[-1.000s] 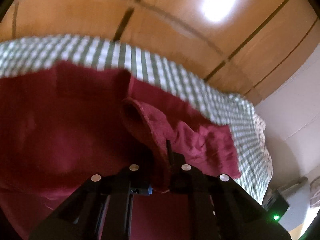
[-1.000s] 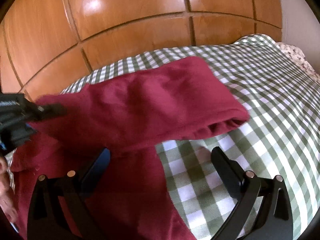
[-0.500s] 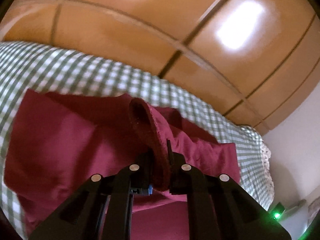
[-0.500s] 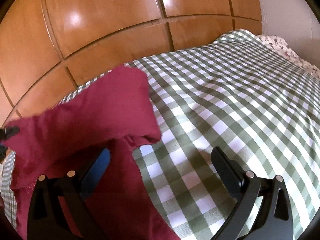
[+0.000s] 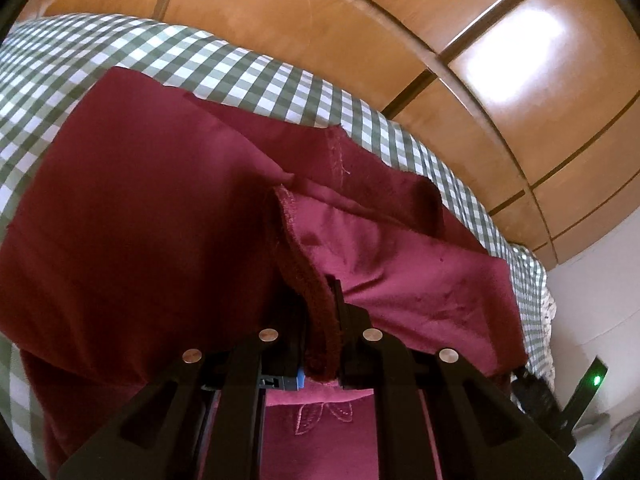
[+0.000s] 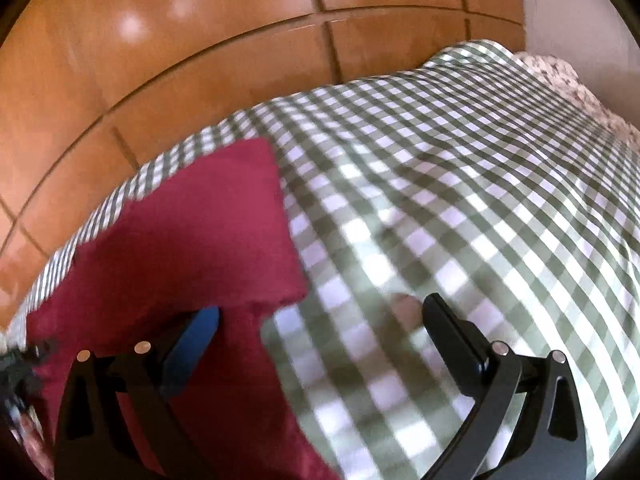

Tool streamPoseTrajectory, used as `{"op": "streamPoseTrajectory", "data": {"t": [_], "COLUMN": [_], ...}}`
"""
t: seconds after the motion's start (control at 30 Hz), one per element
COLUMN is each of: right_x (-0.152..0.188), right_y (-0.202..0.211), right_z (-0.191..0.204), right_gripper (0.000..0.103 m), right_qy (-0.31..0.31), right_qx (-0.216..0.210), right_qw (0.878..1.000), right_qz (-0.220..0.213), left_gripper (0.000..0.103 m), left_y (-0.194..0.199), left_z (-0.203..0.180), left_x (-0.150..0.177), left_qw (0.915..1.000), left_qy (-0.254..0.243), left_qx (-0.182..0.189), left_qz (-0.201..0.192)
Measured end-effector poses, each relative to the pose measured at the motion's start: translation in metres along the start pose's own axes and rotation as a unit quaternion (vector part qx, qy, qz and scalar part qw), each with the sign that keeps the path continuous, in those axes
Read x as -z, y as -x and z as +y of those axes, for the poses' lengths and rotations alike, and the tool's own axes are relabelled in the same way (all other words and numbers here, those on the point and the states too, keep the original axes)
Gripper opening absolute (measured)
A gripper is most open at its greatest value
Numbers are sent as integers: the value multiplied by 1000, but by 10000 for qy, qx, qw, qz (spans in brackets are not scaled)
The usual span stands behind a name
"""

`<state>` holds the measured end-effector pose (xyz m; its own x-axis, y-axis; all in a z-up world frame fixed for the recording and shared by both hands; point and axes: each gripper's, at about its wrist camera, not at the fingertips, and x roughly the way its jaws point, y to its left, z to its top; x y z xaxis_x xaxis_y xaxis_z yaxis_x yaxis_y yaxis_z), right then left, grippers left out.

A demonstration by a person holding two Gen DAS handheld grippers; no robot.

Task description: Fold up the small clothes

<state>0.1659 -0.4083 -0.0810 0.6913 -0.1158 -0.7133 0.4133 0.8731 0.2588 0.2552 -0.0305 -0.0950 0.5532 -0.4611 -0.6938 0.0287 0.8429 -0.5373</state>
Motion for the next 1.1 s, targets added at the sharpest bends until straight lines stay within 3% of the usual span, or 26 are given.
{"op": "streamPoseTrajectory", "data": {"t": [0.07, 0.1, 0.13, 0.27, 0.33, 0.4, 0.5, 0.6, 0.7, 0.87, 1.1], "right_x": [-4, -7, -8, 0, 2, 1, 2, 3, 3, 3, 7], "right_y": [1, 6, 11, 7, 6, -6, -10, -9, -8, -7, 3], "right_z": [-3, -6, -10, -7, -6, -3, -6, -7, -8, -8, -10], "right_gripper": [100, 101, 101, 100, 101, 101, 101, 101, 101, 101, 101], "right_qy": [-12, -72, -158, 102, 163, 242, 191, 182, 184, 175, 191], "right_qx": [407, 986, 1059, 988, 944, 1016, 952, 947, 952, 948, 895], "right_qw": [9991, 9944, 9930, 9943, 9946, 9945, 9953, 9953, 9953, 9953, 9958], "right_qz": [-146, -368, -497, -398, -389, -118, -20, -38, -57, -72, -78], "left_gripper": [9, 9, 9, 8, 8, 8, 9, 12, 24, 41, 41], "left_y": [3, 7, 12, 26, 18, 6, 5, 7, 9, 12, 11], "left_z": [-4, -5, -6, -2, 6, 13, 13, 14, 18, 5, 7], "left_x": [-1, -2, -3, -2, 1, 7, 11, 14, 16, 24, 23], "left_qw": [9998, 9995, 9992, 9970, 9969, 9974, 9963, 9964, 9973, 9939, 9940], "left_qy": [-142, -216, -266, -504, -488, -478, -602, -606, -550, -892, -889], "left_qx": [-107, -172, -173, -295, -458, -486, -497, -408, -133, -279, -262], "left_qz": [-39, -130, -223, -512, -405, -250, -371, -425, -478, -590, -589]}}
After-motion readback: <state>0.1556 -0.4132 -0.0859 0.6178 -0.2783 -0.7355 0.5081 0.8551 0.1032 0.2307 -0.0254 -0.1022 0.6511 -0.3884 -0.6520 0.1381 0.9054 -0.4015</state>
